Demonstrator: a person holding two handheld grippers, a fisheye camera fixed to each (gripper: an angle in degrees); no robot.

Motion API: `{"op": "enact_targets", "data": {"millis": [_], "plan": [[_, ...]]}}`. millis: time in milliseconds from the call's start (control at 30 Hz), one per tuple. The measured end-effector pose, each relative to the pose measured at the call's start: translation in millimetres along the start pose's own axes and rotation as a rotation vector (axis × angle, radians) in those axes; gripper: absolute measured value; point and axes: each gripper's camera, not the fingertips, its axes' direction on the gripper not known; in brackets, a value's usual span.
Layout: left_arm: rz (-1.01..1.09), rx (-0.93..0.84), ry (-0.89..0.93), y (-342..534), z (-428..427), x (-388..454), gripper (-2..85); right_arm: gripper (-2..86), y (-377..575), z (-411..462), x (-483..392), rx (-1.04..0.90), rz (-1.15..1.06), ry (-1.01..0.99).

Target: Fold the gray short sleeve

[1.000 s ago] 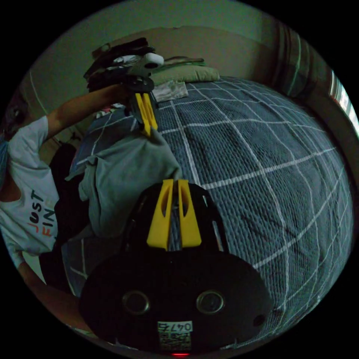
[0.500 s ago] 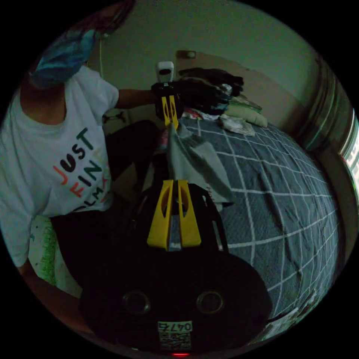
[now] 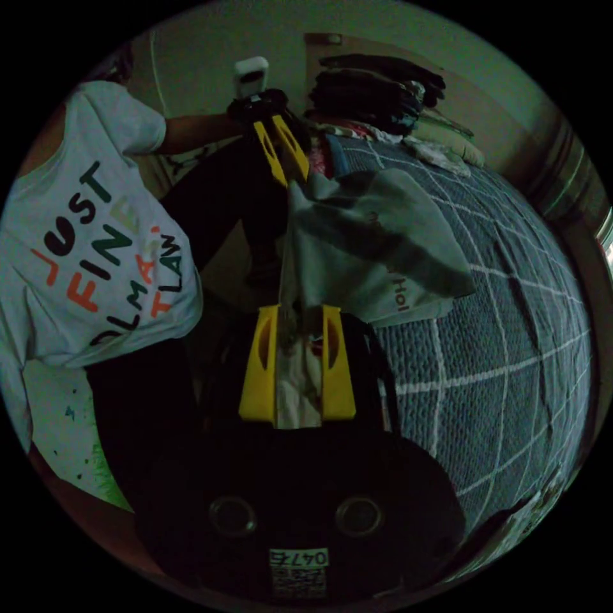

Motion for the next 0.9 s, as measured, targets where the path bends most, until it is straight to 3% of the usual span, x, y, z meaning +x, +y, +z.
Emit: {"op": "enact_targets", "data": {"millis": [100,200,267,400,533,667,800,900], "plan": [[-0.138,0.115,-0.11,27,-28,31,7.3,5.8,8,-8,-13,0.029,0.017,0.02],[-0.362,0.272,-0.201,43,-53,40,4.3,5.1,9,-38,-15,0.182,0.065,0.107],[-0.43,0.237,-0.196,35,-51,42,4.3,4.8,2,-50,-7,0.265,0.087,0.15],[-0.348,0.171,-0.203,18,-31,78,3.7,4.3,-32,-33,11,0.263,0.084,0.143],[-0.406,-0.157,-0.351,35,10,109,1.6,3.6,-37,4,18,0.205,0.108,0.199],[-0.55,-0.057,-0.335,66,-10,123,1.2,3.0,-25,10,31,0.274,0.166,0.114],[-0.732,0.129,-0.41,86,-42,128,2.5,3.7,-20,-32,43,0.466,0.205,0.197],[-0.801,0.068,-0.318,97,-29,123,8.3,8.2,-21,-34,73,0.418,0.322,0.239]]}}
